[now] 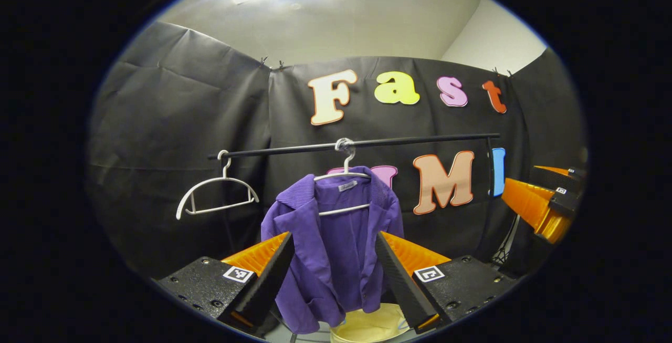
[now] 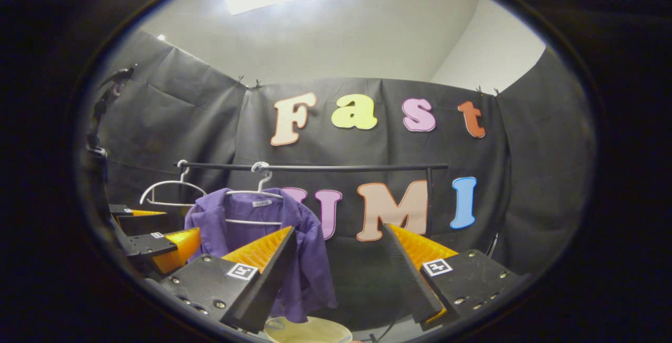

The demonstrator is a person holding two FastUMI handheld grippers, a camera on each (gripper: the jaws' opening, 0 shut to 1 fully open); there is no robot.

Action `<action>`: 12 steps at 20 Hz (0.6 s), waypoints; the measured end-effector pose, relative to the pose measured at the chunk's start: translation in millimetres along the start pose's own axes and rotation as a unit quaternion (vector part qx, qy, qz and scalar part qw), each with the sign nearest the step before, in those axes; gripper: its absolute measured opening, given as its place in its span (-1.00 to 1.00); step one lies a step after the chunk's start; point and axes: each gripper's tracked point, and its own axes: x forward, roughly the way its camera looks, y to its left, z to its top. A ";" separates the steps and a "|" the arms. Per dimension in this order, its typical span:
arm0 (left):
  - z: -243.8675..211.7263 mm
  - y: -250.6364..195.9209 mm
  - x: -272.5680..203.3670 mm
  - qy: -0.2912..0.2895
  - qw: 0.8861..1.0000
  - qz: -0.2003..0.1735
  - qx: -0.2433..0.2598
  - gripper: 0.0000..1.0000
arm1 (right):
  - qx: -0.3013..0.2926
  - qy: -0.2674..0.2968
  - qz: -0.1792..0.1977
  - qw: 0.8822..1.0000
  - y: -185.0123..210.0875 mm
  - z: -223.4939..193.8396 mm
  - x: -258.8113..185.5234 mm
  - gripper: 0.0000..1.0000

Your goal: Grasp the clothes on the hanger with both hands and then place them into the laundry hamper below.

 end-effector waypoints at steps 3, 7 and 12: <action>-9.8 8.2 14.4 0.008 1.000 0.017 0.000 0.84 | 0.001 0.001 0.012 1.000 6.4 -8.4 23.7 0.96; -23.6 13.6 37.0 0.017 0.999 0.039 0.001 0.92 | 0.001 0.001 0.033 0.999 18.0 -15.7 59.5 0.96; -46.3 17.5 66.5 0.036 0.997 0.072 0.003 0.91 | -0.002 0.004 0.074 0.997 32.2 -32.9 101.7 0.87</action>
